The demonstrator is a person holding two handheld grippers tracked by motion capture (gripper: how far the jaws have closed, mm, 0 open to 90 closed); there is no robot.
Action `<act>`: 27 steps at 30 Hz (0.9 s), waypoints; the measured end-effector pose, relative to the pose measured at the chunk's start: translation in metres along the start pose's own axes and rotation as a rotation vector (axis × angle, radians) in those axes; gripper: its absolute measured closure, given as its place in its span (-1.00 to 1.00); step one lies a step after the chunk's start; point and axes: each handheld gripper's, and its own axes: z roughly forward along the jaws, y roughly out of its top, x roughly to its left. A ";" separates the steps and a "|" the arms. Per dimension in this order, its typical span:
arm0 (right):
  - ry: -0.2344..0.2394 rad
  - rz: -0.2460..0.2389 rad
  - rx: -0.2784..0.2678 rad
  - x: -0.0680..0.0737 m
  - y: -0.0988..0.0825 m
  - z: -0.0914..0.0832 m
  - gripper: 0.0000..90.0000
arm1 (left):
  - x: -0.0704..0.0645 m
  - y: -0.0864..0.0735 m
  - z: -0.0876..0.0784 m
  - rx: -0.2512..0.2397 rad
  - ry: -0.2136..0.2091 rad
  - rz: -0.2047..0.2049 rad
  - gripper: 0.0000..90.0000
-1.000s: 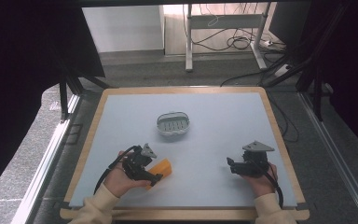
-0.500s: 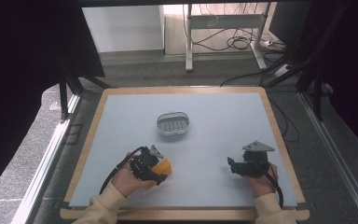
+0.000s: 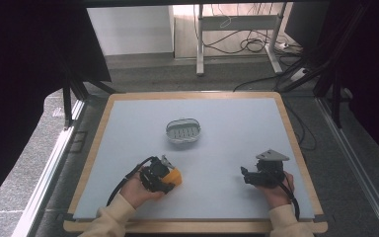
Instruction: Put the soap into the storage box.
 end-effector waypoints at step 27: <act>-0.022 0.004 -0.020 -0.001 0.001 -0.004 -0.72 | 0.004 0.000 -0.025 -0.084 -0.038 0.027 0.37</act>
